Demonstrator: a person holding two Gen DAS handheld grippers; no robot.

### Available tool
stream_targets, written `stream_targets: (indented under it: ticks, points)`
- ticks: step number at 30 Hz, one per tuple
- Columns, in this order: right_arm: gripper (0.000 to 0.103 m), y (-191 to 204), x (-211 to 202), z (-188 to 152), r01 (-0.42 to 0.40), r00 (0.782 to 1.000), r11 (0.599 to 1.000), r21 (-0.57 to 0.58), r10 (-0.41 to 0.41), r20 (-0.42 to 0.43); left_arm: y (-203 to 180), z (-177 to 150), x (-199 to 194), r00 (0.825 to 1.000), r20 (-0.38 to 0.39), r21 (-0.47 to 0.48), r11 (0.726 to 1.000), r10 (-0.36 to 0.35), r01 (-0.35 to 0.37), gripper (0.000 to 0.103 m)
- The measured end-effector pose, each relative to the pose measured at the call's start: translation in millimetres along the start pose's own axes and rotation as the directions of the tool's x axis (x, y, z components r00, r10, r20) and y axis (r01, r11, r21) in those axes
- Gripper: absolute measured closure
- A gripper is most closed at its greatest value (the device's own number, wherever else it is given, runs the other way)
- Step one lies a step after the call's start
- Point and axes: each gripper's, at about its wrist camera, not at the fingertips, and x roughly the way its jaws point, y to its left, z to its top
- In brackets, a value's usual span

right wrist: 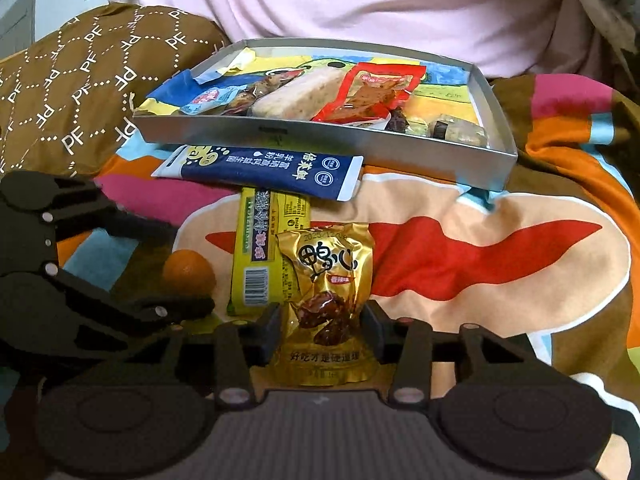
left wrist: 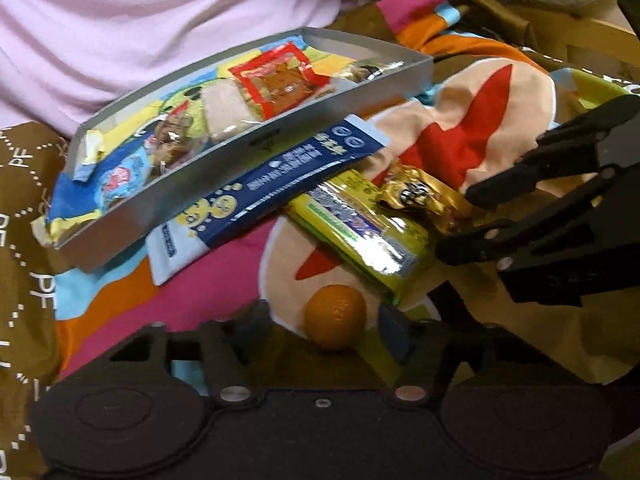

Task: Organize snacks
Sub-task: 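Lower the left tool onto the small orange and close it, then carry the gold pack and orange into the tray and open both tools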

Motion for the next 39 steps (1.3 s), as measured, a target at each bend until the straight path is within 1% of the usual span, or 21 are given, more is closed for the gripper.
stream_targets:
  ticks: [1,4,7,9,12,15,16,17,19,22,25,31,36,39]
  points:
    - [0.049,-0.5,0.6,0.1,0.001,1.0,1.0,0.002,-0.001,-0.001,-0.4,0.1,1.7,1.0,-0.008,-0.008,1.0,-0.003,0.003,0.055]
    - [0.045,-3.0,4.6,1.2,-0.001,1.0,1.0,0.013,0.001,-0.01,1.5,1.2,4.2,1.0,-0.022,-0.071,0.997,-0.004,0.002,0.067]
    - [0.041,-7.5,10.7,2.5,-0.014,0.999,0.999,0.031,0.015,-0.028,4.0,1.1,4.8,1.0,-0.025,-0.126,0.992,-0.007,0.004,0.067]
    - [0.039,-12.1,15.2,4.1,-0.029,0.999,0.998,0.06,0.031,-0.034,4.3,0.6,4.8,1.0,-0.024,-0.14,0.99,-0.005,0.002,0.067]
    - [0.04,-14.4,19.1,4.5,-0.036,0.999,0.996,0.082,0.039,-0.032,3.4,1.5,4.9,1.0,-0.029,-0.159,0.987,0.007,-0.012,0.068]
    - [0.045,-10.5,20.6,4.6,-0.029,0.999,0.997,0.068,0.03,-0.022,2.9,4.0,4.4,0.999,-0.037,-0.186,0.982,0.02,-0.027,0.068]
    - [0.049,-10.1,20.7,4.6,-0.031,0.999,0.997,0.067,0.032,-0.02,2.4,5.1,4.3,0.999,-0.043,-0.193,0.981,0.026,-0.034,0.068]
    - [0.057,-9.5,20.0,4.5,-0.038,0.999,0.997,0.068,0.039,-0.015,2.0,6.3,4.0,0.998,-0.05,-0.199,0.979,0.031,-0.04,0.068]
    - [0.06,-7.5,18.3,5.4,-0.051,0.999,0.996,0.07,0.051,-0.001,0.9,8.6,1.7,0.997,-0.06,-0.198,0.979,0.045,-0.056,0.069]
    - [0.063,-3.8,18.1,4.8,-0.037,0.999,0.998,0.055,0.037,0.008,-0.2,10.9,-5.9,0.996,-0.062,-0.19,0.979,0.069,-0.08,0.069]
    - [0.064,-3.4,16.2,5.1,-0.031,0.999,0.997,0.074,0.029,0.02,1.2,12.2,-15.3,0.995,-0.058,-0.19,0.977,0.086,-0.095,0.069]
    - [0.065,4.9,6.0,2.8,0.006,0.999,0.999,0.033,-0.008,0.041,5.8,15.2,-36.3,0.992,-0.039,-0.19,0.974,0.12,-0.125,0.069]
    - [0.065,16.4,-2.5,0.3,0.074,0.995,0.997,-0.039,-0.071,0.072,8.3,16.0,-49.1,0.989,-0.024,-0.192,0.97,0.146,-0.148,0.069]
    - [0.065,19.6,-8.8,-0.6,0.119,0.988,0.991,-0.061,-0.112,0.111,9.9,17.9,-54.9,0.987,-0.01,-0.201,0.967,0.16,-0.159,0.069]
